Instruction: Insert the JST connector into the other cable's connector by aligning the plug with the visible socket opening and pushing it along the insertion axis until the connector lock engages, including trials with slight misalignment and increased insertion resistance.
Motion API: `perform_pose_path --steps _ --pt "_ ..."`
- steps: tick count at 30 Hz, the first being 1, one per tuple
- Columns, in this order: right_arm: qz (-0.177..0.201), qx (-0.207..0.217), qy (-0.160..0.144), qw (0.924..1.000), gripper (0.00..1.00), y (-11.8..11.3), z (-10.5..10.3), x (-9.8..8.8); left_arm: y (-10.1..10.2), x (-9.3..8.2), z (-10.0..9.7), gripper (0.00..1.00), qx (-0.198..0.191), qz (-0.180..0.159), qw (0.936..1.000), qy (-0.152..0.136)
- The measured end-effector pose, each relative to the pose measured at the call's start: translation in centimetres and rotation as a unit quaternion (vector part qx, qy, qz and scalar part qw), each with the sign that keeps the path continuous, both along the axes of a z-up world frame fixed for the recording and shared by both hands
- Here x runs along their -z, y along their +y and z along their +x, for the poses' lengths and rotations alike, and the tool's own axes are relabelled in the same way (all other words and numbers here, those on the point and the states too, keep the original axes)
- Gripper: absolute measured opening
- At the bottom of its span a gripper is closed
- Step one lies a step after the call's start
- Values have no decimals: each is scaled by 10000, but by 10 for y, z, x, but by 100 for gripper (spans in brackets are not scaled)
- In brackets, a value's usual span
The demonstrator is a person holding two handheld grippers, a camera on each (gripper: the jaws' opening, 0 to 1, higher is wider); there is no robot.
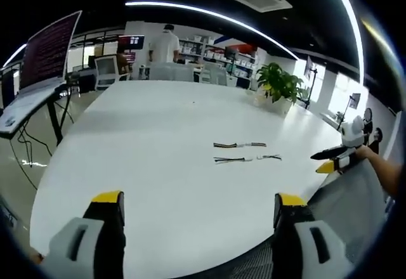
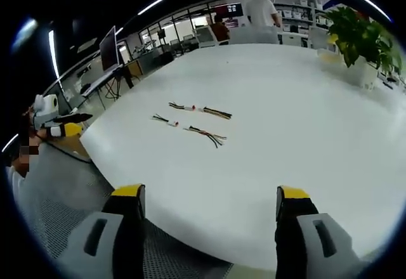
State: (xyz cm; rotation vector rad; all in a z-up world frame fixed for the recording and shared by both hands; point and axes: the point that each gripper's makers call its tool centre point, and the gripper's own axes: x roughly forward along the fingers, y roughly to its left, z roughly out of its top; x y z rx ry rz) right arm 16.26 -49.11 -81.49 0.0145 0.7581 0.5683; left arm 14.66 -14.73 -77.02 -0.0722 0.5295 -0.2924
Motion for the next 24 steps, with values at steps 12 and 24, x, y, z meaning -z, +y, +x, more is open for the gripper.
perform_pose_path --steps 12,24 --pt "135 -125 -7 9998 79 7 -1 -3 1 1 -1 96 -57 -89 9999 63" --pt "374 -41 2 9993 76 10 0 -6 5 5 -3 96 -126 73 9997 197"
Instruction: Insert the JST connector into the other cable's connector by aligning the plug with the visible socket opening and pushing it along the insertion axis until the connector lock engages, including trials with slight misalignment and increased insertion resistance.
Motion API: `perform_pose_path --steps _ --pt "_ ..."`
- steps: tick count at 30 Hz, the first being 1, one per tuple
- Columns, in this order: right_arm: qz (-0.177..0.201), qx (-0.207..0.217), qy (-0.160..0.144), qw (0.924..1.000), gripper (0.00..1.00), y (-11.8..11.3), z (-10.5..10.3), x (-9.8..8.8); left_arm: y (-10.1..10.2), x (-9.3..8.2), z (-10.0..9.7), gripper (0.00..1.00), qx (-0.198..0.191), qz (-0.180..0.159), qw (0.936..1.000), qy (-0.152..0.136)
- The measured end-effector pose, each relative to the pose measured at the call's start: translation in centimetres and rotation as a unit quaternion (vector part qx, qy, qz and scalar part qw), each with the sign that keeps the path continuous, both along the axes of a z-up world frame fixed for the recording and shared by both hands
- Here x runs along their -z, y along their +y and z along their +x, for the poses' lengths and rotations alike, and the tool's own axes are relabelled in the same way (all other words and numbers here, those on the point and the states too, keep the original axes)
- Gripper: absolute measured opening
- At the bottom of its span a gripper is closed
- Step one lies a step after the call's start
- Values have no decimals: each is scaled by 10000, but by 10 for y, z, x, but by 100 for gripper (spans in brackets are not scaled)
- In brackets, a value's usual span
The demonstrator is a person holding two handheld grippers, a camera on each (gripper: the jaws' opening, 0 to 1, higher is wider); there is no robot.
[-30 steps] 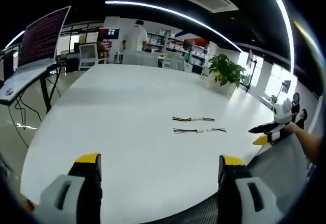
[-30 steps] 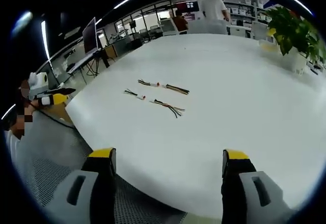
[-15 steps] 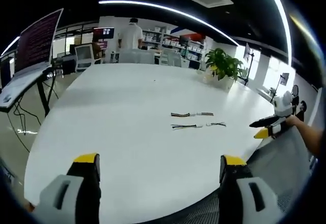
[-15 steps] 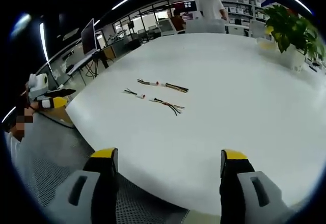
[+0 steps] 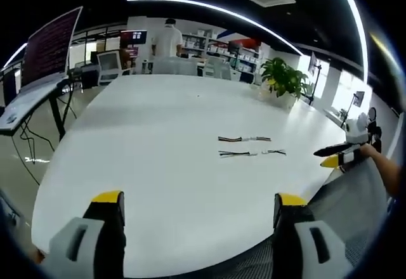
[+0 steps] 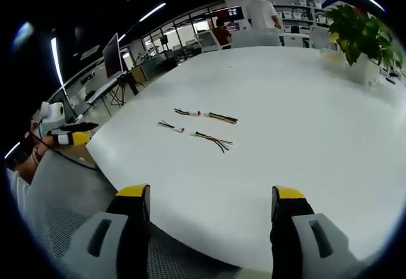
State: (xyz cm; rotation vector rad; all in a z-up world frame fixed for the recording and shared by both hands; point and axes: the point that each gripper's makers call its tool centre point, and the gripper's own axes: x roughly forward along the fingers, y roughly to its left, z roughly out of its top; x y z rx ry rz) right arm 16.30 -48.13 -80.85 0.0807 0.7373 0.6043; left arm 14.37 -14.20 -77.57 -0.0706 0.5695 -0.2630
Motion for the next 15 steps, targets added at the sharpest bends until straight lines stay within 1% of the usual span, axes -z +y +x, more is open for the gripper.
perform_pose_path --steps 4,9,12,15 --pt "-78 -1 32 10000 76 -2 0 2 3 3 -1 96 -51 52 9999 70" --pt "-149 63 5 9999 71 -5 1 1 4 3 -1 96 -85 8 9999 76" --pt "-136 65 59 9999 71 -5 0 3 4 2 0 96 -129 -39 9999 37" --pt "-141 108 106 9998 72 -7 0 4 4 3 0 96 -139 -93 9998 74"
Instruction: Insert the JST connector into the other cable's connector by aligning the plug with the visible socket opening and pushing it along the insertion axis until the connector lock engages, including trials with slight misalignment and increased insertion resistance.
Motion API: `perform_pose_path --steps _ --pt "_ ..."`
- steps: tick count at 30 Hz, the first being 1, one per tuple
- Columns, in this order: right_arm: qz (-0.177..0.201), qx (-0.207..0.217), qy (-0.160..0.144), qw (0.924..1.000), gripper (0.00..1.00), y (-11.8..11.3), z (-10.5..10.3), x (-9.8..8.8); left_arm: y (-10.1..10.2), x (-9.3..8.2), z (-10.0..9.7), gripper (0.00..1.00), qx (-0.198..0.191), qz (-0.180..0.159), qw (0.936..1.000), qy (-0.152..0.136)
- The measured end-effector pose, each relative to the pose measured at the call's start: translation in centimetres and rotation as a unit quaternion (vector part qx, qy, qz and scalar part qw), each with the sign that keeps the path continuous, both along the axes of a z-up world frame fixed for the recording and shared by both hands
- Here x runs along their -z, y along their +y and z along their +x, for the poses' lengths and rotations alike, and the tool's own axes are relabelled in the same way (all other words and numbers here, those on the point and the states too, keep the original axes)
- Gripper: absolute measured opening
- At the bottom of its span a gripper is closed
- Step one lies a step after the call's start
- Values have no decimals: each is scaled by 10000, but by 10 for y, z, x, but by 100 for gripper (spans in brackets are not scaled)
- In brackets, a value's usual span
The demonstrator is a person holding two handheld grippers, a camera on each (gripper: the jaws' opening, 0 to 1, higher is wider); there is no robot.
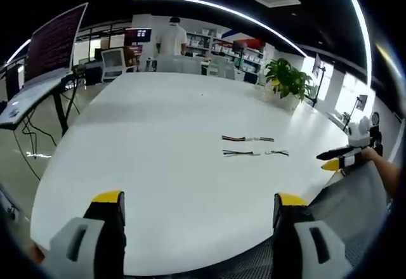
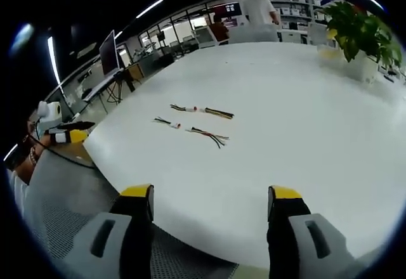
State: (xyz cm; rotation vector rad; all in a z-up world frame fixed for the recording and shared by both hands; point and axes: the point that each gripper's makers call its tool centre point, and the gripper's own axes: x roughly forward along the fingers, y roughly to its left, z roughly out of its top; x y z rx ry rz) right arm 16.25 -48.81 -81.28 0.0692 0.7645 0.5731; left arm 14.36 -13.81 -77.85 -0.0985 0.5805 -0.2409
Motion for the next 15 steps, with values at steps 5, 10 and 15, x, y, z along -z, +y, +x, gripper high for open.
perform_pose_path --steps 5,10,15 --pt "-42 149 -104 9998 71 -5 4 -3 1 1 1 99 -149 -252 9996 39" --pt "108 211 -52 9997 71 -5 3 -2 -3 2 0 99 -99 -279 9996 46" --pt "749 506 -17 9959 71 0 8 -10 -31 1 -3 99 493 -1030 9934 134"
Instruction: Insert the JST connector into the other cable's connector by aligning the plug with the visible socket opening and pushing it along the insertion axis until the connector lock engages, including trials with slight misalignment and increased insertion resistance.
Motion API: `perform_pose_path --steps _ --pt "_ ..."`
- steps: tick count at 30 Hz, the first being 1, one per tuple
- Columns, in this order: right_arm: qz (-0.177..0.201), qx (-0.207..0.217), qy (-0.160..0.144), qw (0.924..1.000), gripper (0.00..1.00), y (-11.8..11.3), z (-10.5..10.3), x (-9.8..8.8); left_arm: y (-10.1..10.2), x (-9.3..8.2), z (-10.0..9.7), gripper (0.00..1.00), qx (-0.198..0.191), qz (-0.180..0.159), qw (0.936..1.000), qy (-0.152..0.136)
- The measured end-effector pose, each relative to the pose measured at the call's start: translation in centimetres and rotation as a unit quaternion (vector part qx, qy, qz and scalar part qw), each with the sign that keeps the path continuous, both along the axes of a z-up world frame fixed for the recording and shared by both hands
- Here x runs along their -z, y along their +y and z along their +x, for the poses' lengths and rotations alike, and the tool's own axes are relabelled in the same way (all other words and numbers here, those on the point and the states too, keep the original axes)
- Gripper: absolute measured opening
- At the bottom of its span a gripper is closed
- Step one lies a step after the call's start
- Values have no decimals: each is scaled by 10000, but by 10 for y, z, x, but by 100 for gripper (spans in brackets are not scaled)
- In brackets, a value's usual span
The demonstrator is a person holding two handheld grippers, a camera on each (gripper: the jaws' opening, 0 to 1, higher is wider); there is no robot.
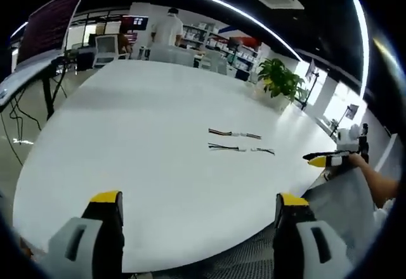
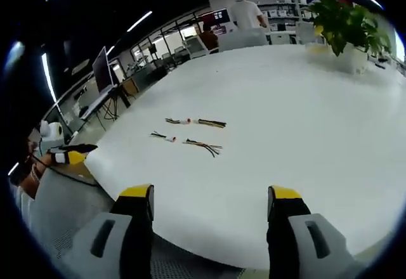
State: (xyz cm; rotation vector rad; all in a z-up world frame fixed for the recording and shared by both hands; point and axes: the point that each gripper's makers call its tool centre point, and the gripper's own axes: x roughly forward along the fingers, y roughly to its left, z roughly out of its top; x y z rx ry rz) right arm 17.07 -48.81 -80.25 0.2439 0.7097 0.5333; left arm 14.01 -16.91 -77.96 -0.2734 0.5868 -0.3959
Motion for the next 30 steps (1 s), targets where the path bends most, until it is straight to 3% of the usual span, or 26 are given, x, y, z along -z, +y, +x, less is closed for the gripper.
perform_pose_path --steps 3,8,13,24,30 --pt "300 173 74 9994 71 -3 1 0 -3 -11 3 99 -20 -462 9988 -174" --pt "407 430 -95 9982 71 -8 5 -6 0 -13 6 99 431 150 9979 -470" --pt "314 411 -16 9987 68 -8 2 -1 0 -24 15 99 409 -207 9975 -534" --pt "-67 306 -45 9995 67 -14 5 1 14 -33 38 99 415 -12 9980 -482" --pt "-224 225 -192 9993 66 -18 17 -9 17 -43 58 99 509 220 9969 -564"
